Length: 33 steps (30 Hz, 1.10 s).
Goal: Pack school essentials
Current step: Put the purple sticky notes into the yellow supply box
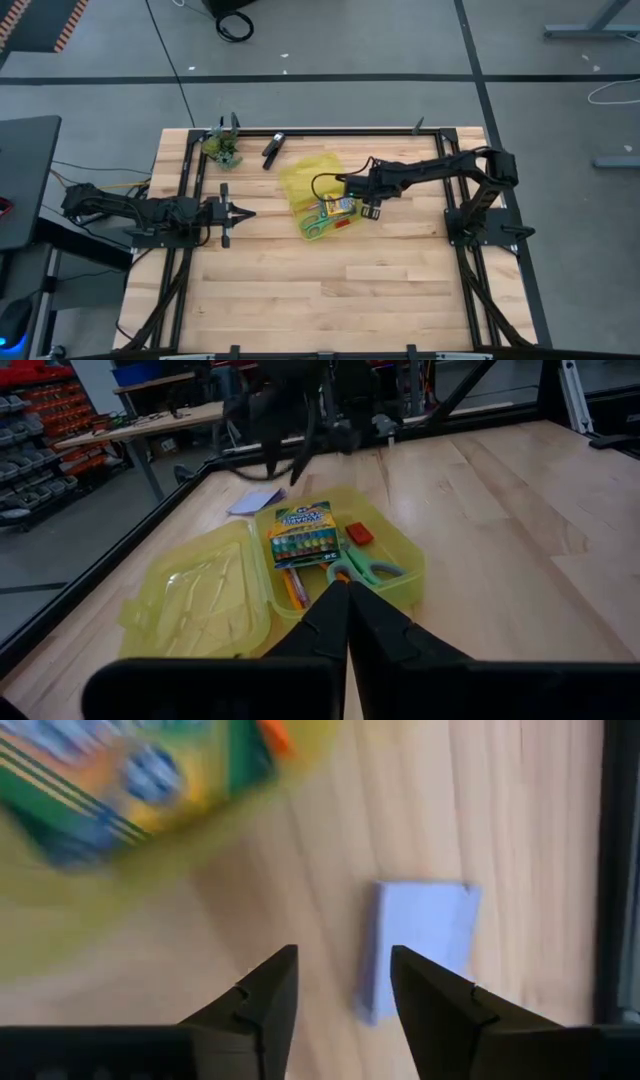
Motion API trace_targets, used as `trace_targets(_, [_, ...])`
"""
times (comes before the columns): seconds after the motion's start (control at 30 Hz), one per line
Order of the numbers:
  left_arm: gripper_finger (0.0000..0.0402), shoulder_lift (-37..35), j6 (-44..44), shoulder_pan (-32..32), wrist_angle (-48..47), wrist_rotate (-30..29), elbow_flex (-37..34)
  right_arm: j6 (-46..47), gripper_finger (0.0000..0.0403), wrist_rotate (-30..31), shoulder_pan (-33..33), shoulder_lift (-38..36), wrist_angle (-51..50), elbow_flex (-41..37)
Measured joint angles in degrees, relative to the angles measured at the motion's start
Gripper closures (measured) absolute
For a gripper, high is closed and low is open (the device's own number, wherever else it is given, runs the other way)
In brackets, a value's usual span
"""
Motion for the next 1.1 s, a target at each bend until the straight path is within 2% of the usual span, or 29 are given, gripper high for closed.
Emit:
trace_targets(0.23, [0.0391,0.00,0.04,0.01,-0.02,0.00,0.00,-2.89,0.0203,3.73,-2.69,0.00,3.82,-6.00])
trace_targets(0.53, [0.0385,0.00,0.14,0.00,-0.02,0.00,0.00,-7.70,0.0201,4.61,-4.80,-0.13,11.95,-12.41])
trace_targets(1.1, [0.0389,0.00,0.28,0.00,-0.02,0.00,0.00,-9.98,0.0201,7.57,-5.60,0.04,13.74,-13.12])
